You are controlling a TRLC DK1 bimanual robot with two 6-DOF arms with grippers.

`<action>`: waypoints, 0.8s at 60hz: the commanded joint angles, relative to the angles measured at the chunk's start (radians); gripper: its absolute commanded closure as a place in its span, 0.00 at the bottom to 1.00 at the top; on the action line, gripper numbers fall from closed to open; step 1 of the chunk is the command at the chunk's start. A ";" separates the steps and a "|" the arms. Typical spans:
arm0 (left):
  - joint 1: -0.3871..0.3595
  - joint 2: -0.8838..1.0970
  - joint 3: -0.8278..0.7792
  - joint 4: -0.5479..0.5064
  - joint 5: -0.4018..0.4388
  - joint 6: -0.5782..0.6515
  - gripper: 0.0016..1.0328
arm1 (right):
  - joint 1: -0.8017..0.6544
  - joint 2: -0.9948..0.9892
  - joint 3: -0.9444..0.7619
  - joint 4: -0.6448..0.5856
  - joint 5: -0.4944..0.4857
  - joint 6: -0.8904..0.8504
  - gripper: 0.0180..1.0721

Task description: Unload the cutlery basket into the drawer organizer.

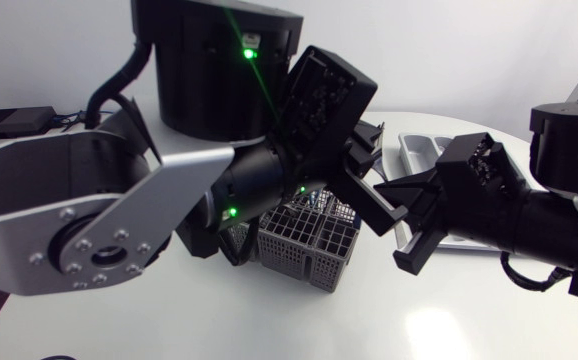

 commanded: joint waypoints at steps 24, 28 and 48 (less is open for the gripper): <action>0.054 0.023 0.019 0.015 0.020 -0.033 0.86 | -0.027 0.006 -0.006 -0.069 -0.016 -0.028 0.94; 0.062 0.021 0.022 0.013 0.020 -0.034 0.86 | -0.049 0.006 -0.009 -0.080 -0.032 -0.036 0.94; 0.096 0.026 0.037 -0.022 0.040 -0.033 0.80 | -0.158 -0.022 -0.041 -0.100 -0.087 -0.074 0.94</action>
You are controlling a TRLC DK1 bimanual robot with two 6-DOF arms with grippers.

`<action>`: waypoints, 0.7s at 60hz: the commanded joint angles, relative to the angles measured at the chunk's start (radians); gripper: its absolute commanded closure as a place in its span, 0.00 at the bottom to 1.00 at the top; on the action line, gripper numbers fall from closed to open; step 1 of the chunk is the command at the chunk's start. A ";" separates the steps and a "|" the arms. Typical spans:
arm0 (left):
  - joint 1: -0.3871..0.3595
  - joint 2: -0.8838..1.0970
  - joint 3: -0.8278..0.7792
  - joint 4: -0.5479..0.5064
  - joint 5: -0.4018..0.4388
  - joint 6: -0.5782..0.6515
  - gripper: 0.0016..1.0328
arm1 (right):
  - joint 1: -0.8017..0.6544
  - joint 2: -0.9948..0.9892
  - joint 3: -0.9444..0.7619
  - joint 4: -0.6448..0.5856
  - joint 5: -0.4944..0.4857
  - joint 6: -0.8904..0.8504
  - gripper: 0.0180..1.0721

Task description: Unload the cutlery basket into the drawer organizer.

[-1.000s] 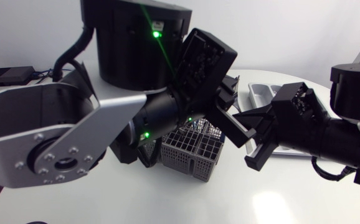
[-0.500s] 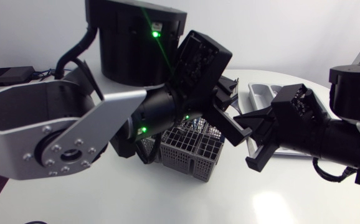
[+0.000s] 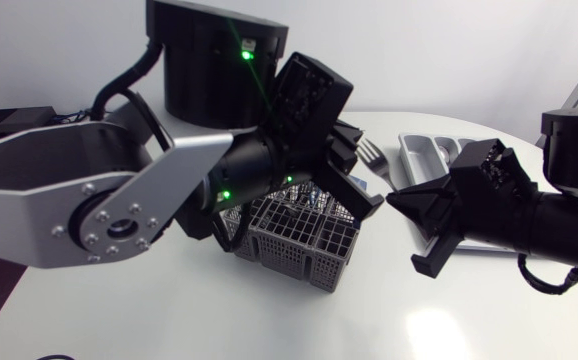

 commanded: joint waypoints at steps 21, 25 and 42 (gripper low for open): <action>0.080 -0.016 0.013 -0.043 0.035 -0.005 0.67 | -0.312 -0.020 -0.059 -0.043 -0.145 -0.085 0.94; 0.091 -0.024 0.015 -0.057 0.038 -0.005 0.67 | -0.365 -0.010 -0.056 -0.048 -0.168 -0.102 0.94; 0.110 -0.043 0.001 -0.101 0.047 -0.001 0.50 | -0.548 0.114 -0.003 -0.028 -0.223 -0.129 0.94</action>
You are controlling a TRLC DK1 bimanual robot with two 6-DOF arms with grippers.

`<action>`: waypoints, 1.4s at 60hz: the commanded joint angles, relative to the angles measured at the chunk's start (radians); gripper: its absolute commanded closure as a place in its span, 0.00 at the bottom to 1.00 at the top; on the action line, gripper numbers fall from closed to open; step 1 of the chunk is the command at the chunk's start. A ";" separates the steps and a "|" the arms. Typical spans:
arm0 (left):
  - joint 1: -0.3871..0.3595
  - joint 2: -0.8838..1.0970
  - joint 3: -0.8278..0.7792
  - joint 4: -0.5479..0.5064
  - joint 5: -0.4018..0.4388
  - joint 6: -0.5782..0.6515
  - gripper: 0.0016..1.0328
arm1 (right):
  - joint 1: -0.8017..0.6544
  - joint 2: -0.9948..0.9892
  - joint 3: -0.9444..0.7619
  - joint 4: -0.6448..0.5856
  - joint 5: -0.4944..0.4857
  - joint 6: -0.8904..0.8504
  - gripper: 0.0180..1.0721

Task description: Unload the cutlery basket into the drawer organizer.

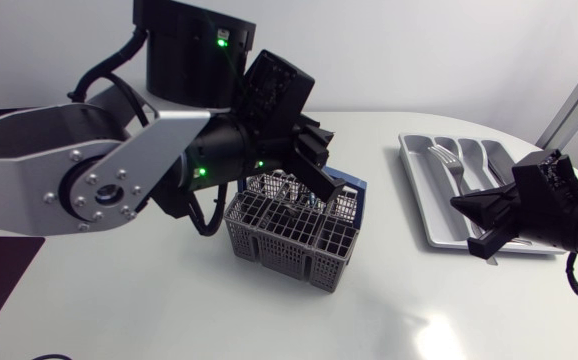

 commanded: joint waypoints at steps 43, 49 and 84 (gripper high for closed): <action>0.035 -0.075 -0.042 -0.073 0.032 0.017 0.33 | -0.300 0.640 0.439 0.078 -0.065 -0.009 0.94; 0.035 -0.082 -0.050 -0.073 0.032 0.018 0.33 | -0.309 0.700 0.488 0.078 -0.068 -0.008 0.94; 0.009 -0.113 -0.093 -0.081 0.032 0.038 0.30 | -0.397 1.153 0.993 -0.114 -0.224 0.093 0.94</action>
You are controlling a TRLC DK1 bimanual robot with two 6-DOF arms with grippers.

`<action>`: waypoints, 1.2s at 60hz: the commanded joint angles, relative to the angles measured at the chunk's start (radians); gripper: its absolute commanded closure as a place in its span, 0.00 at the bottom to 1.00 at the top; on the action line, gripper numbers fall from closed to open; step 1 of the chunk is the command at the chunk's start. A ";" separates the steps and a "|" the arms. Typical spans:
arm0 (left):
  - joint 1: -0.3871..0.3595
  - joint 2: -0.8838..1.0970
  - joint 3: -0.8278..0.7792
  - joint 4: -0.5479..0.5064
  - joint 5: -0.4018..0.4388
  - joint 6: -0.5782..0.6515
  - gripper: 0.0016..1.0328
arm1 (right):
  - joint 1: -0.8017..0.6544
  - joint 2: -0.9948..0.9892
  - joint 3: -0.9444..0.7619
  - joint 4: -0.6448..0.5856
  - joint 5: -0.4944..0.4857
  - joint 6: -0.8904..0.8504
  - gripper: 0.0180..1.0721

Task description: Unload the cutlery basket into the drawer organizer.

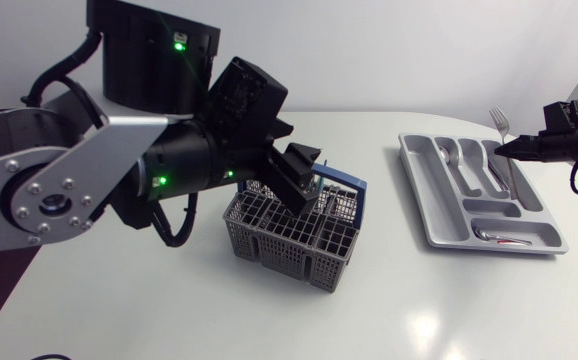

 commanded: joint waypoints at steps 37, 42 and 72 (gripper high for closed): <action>-0.028 -0.046 -0.069 0.008 0.011 0.009 0.29 | 0.011 0.187 0.175 0.004 -0.041 0.124 0.94; -0.028 -0.049 -0.070 0.008 0.011 0.009 0.29 | 0.013 0.193 0.185 0.004 -0.041 0.128 0.94; -0.040 -0.086 -0.093 -0.006 0.011 0.006 0.28 | 0.019 0.270 0.247 0.015 -0.029 0.153 0.94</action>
